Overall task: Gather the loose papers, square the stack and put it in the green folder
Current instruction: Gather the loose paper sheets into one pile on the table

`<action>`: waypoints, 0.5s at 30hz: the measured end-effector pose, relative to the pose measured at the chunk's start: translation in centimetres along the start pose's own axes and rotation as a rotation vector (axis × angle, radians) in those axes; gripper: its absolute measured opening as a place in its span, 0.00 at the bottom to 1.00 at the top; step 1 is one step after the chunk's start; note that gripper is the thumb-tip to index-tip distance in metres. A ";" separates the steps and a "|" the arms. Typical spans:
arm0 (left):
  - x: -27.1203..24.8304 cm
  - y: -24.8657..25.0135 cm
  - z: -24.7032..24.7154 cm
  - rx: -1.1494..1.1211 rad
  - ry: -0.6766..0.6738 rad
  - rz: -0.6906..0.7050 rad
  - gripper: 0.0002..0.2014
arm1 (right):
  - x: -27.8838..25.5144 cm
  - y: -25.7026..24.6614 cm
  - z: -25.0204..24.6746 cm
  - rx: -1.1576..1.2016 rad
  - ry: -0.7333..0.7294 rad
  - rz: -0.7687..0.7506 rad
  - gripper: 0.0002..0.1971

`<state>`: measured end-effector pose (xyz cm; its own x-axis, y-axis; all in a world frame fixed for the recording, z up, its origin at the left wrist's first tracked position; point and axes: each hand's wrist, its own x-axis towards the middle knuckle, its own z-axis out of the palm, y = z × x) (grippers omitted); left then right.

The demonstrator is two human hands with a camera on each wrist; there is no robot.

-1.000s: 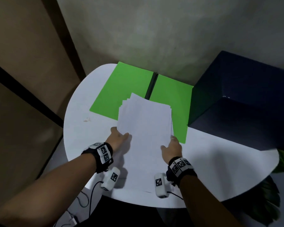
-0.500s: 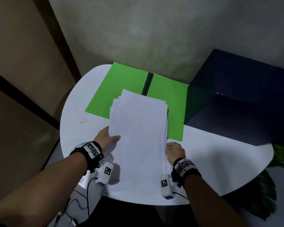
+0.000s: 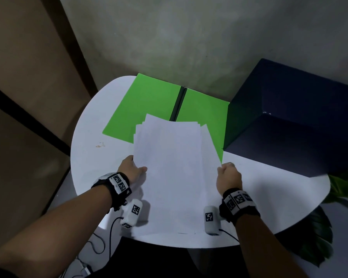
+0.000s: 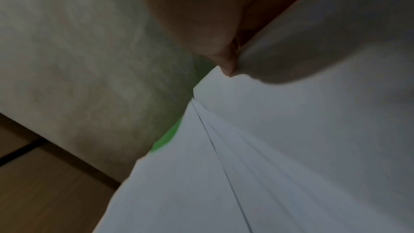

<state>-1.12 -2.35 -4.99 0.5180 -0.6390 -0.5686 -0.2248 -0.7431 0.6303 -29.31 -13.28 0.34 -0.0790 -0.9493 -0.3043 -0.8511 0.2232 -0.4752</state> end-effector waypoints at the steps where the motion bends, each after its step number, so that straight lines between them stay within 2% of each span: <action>1: 0.0 0.0 0.0 0.004 0.000 0.000 0.22 | 0.0 -0.6 -1.2 -0.023 0.045 -0.010 0.09; 4: 0.2 0.1 0.0 0.006 0.003 -0.021 0.23 | -0.3 -2.8 -5.5 -0.098 0.222 -0.074 0.09; 9: 0.0 0.5 0.1 0.024 0.003 -0.033 0.23 | -1.3 -7.2 -11.7 0.197 0.479 -0.297 0.09; 12: -0.5 0.7 0.6 0.014 0.011 -0.053 0.22 | -1.3 -8.5 -11.9 0.422 0.433 -0.347 0.11; 15: -1.9 1.3 1.0 -0.014 0.054 -0.049 0.12 | -1.5 -8.9 -9.6 0.727 0.247 -0.367 0.07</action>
<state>-3.17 -2.27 -3.61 0.5716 -0.5904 -0.5698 -0.1866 -0.7697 0.6105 -26.62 -15.97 12.91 -0.0456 -0.9916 0.1214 -0.3065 -0.1017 -0.9464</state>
